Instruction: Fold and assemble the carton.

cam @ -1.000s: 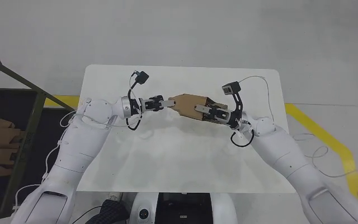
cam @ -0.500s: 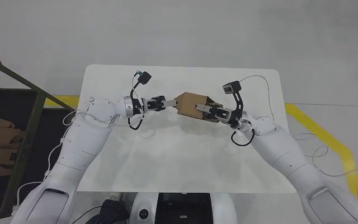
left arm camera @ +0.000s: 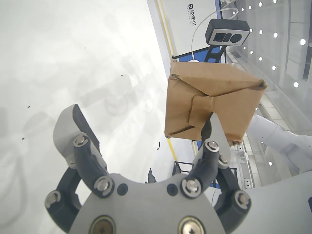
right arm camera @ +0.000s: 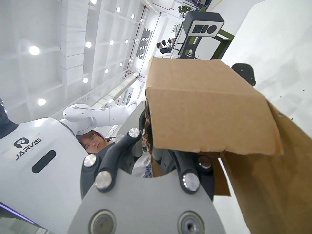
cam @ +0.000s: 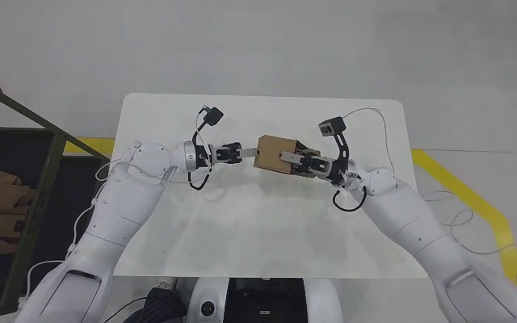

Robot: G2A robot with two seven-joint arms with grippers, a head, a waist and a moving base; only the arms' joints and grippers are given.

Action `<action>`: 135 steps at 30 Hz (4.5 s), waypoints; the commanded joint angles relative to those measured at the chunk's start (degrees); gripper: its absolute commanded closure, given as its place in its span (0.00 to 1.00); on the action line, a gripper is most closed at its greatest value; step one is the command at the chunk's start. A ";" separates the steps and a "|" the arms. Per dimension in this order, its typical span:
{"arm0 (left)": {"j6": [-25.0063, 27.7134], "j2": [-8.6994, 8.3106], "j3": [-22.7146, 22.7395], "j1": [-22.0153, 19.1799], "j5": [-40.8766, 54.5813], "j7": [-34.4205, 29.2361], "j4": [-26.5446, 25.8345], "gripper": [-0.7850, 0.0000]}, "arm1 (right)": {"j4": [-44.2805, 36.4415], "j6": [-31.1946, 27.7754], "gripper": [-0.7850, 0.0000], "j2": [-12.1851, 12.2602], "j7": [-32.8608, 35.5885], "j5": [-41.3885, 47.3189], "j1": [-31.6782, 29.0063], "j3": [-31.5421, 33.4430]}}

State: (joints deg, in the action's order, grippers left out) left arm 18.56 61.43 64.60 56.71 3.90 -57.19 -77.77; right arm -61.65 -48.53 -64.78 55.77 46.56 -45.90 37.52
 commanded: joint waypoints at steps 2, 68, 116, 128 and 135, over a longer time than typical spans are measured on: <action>0.14 0.07 -0.52 -0.19 -0.10 -0.17 -0.34 0.00 | 0.03 0.12 1.00 -0.09 0.11 0.17 0.08 -0.25; 39.28 -1.58 9.87 9.82 -38.92 31.73 -11.18 0.00 | 5.55 15.53 1.00 -0.37 15.53 8.57 1.08 6.87; 37.23 -2.62 -10.32 -0.47 -92.58 90.54 3.72 0.00 | 3.98 19.34 1.00 -3.60 19.32 4.11 0.62 8.48; 32.66 -1.59 -12.97 -1.22 -94.15 93.82 5.32 0.00 | 3.29 20.40 1.00 -4.55 20.38 3.83 -0.34 9.32; 32.50 -1.48 -13.26 -1.35 -94.57 94.71 5.77 0.06 | 3.35 20.75 1.00 -4.94 20.73 3.50 -0.78 10.14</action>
State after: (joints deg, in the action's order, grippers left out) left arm 51.07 59.96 51.35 55.33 -90.60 37.43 -72.02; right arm -58.28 -27.87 -69.67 76.41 50.04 -46.61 47.56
